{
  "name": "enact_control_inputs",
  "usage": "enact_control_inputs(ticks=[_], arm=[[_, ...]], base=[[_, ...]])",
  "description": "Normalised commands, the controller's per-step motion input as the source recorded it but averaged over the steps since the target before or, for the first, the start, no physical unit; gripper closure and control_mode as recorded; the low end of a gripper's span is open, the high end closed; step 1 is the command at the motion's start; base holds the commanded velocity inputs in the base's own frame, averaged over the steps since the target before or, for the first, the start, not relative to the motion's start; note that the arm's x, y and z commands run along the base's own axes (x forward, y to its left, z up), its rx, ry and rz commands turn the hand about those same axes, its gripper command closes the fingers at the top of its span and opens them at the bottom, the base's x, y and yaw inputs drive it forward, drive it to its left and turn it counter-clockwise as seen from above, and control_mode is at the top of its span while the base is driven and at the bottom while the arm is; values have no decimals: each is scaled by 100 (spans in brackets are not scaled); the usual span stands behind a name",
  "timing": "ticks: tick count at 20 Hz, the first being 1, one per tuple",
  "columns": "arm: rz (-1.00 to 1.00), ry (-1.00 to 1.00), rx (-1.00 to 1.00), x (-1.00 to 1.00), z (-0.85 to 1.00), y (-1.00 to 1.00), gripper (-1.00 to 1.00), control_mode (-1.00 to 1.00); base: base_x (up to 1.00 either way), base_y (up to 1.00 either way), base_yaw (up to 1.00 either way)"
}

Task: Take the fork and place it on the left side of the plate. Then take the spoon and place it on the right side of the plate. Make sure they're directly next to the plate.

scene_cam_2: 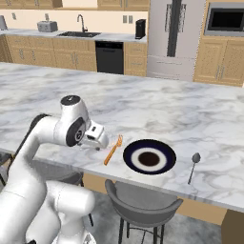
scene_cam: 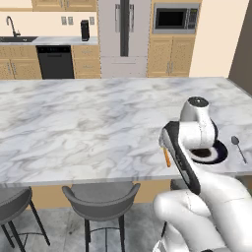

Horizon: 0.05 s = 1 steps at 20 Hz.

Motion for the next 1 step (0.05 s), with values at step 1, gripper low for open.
enact_control_inputs(ticks=[1], arm=[[0,-23,-13,-71,62,24,-100,-100]], base=[[0,0,0]])
